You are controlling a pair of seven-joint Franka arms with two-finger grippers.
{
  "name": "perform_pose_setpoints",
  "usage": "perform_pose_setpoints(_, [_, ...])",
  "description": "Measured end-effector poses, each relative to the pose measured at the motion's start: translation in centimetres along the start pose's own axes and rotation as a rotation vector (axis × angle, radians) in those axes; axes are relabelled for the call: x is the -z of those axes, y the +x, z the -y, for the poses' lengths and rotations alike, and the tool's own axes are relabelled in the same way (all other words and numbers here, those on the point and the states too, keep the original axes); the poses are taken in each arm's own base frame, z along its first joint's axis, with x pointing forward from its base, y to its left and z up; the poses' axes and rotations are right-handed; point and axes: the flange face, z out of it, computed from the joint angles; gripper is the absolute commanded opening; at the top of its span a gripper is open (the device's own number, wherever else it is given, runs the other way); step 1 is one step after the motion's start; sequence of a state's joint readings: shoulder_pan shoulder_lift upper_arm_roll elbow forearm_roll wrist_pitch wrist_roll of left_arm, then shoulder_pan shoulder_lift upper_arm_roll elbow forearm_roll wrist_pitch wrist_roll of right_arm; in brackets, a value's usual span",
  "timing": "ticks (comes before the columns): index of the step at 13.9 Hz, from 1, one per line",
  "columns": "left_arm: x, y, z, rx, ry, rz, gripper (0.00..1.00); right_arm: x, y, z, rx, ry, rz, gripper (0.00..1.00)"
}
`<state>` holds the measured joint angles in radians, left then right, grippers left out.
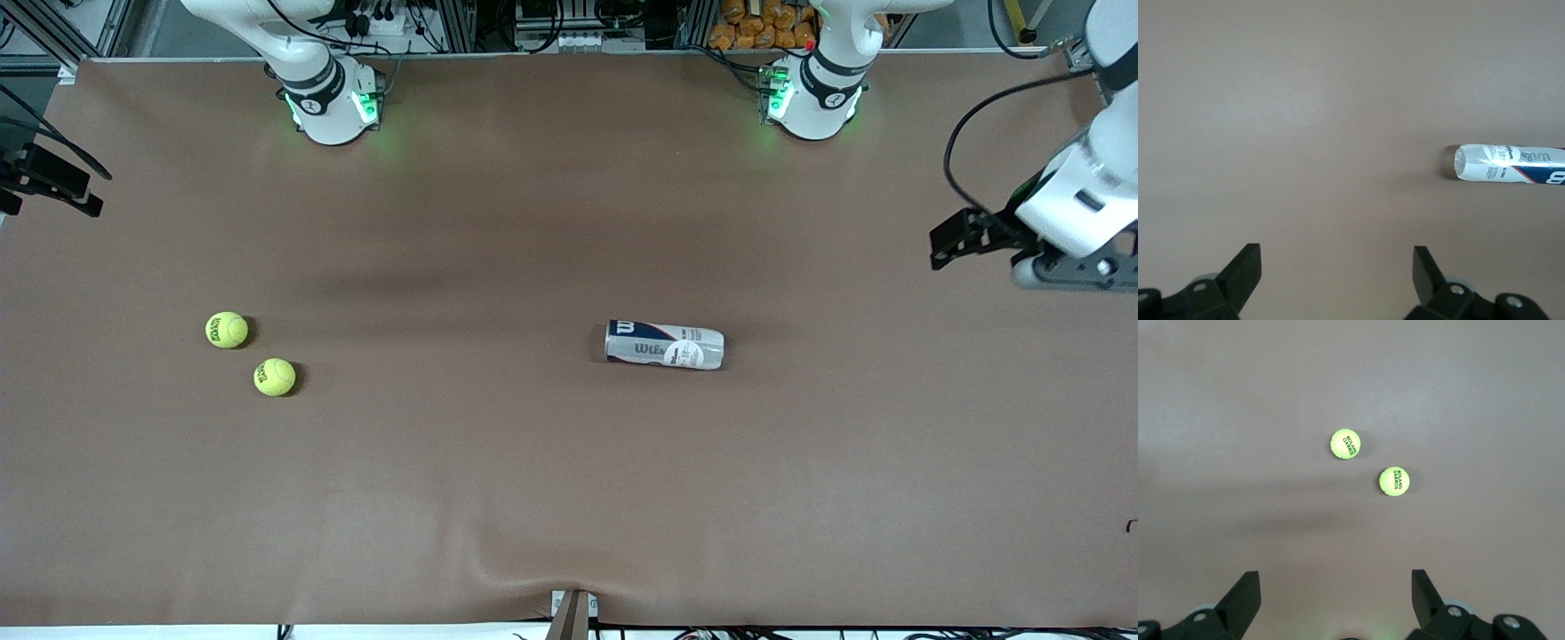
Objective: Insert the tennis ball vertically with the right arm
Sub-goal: 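Reach the left gripper down to the lying Wilson ball can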
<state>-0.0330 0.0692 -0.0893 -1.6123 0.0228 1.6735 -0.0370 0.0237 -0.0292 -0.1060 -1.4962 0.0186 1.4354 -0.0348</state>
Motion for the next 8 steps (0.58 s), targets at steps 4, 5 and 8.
perform_pose_setpoints(4, [-6.1,3.3,-8.4,-0.137,-0.009,0.042,1.0,0.0,0.0,0.0,-0.001,0.0,0.001,1.0])
perform_pose_setpoints(5, [-7.6,3.8,-11.2,-0.18,-0.01,0.058,1.0,0.0,0.0,0.0,-0.001,0.0,0.001,1.0])
perform_pose_setpoints(8, [-12.5,3.7,-19.8,-0.314,0.008,0.121,1.0,0.0,0.0,0.0,0.0,0.0,0.001,1.0])
